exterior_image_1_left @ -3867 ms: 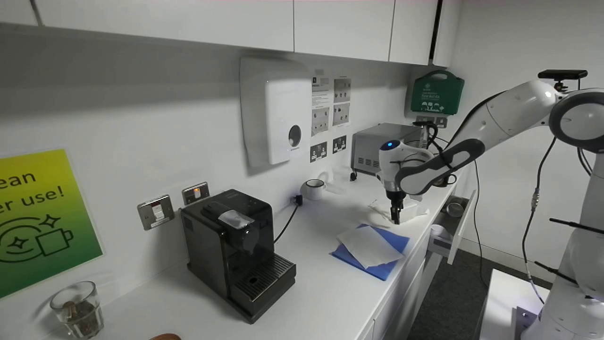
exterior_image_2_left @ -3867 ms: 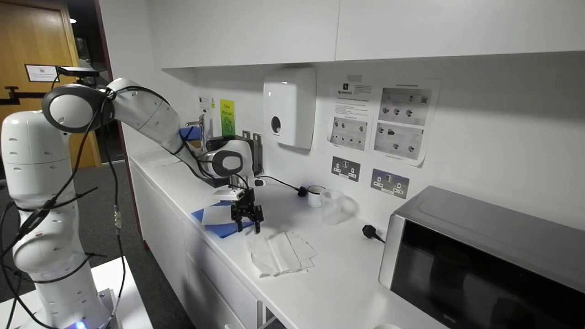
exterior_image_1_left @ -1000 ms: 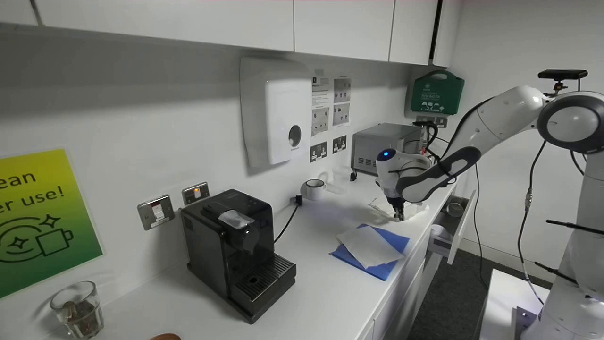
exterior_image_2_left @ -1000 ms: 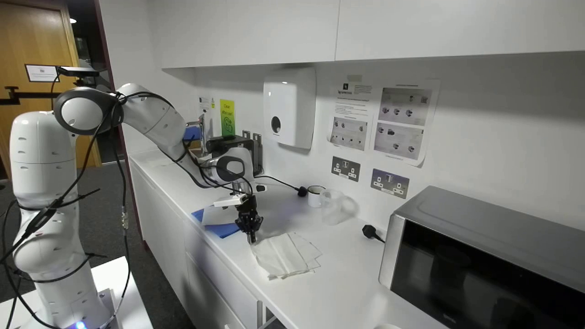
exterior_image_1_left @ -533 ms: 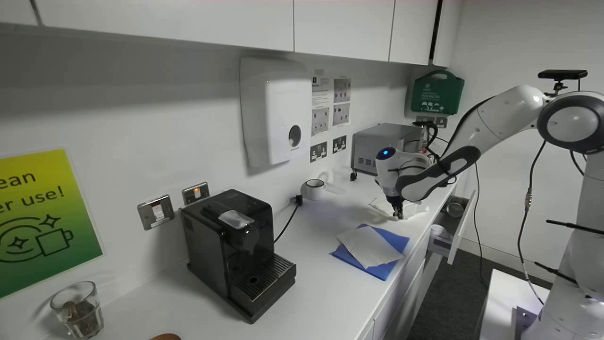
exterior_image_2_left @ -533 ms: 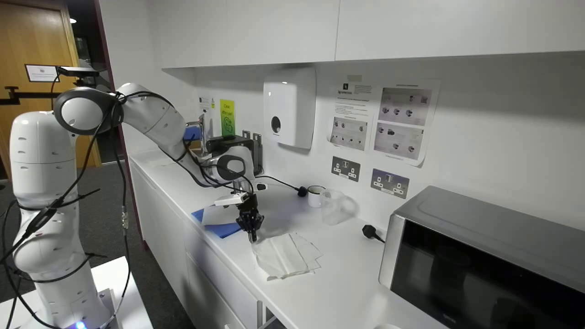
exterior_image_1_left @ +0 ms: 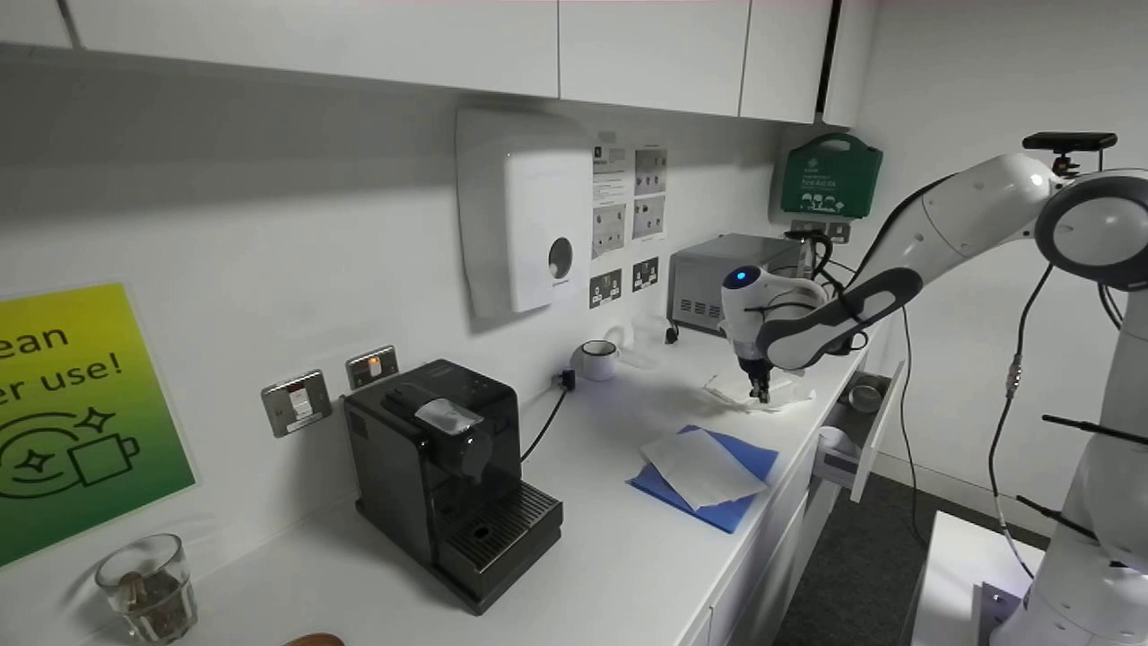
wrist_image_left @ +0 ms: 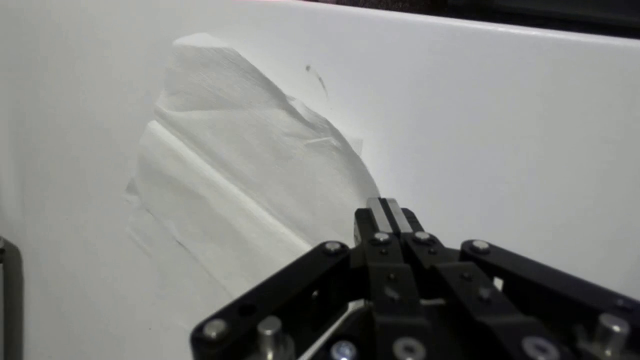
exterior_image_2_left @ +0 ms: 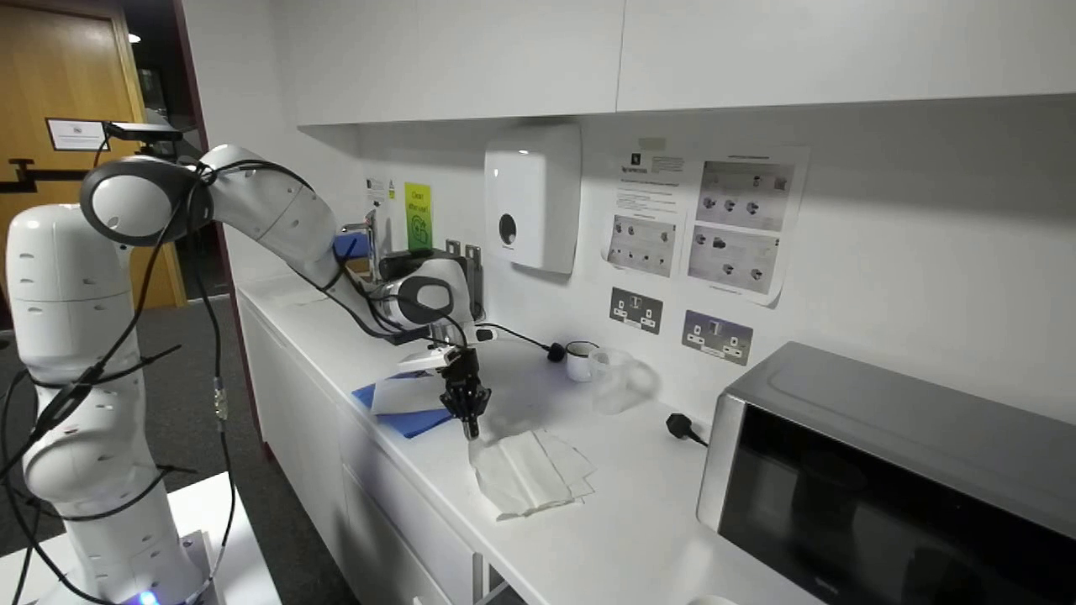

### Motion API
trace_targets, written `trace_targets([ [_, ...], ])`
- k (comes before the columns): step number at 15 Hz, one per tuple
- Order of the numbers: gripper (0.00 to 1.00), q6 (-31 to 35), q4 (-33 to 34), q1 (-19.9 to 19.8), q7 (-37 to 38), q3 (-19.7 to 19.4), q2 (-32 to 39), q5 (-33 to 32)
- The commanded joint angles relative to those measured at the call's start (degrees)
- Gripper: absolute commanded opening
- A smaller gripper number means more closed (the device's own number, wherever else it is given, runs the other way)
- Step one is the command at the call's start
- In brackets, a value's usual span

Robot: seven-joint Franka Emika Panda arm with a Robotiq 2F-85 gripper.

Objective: Place the white napkins on the blue placemat

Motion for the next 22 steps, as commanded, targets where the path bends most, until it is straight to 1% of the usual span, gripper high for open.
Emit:
trace_targets([
  [1,0.0,-0.25,-2.17,-1.04,0.82,-0.86,-5.12,-0.58],
  [5,0.0,0.1,-3.23,-1.93,2.26,-1.65,-9.33,1.11],
  [10,0.0,-0.35,-4.1,-2.91,4.83,-1.45,-13.76,1.56],
  [12,0.0,-0.73,-4.17,-3.22,5.32,-1.48,-15.33,2.94],
  [18,0.0,-0.99,-5.2,-3.79,5.94,-1.29,-20.55,11.02],
  [22,0.0,-1.11,-6.54,-3.48,8.71,0.57,-23.55,11.65],
])
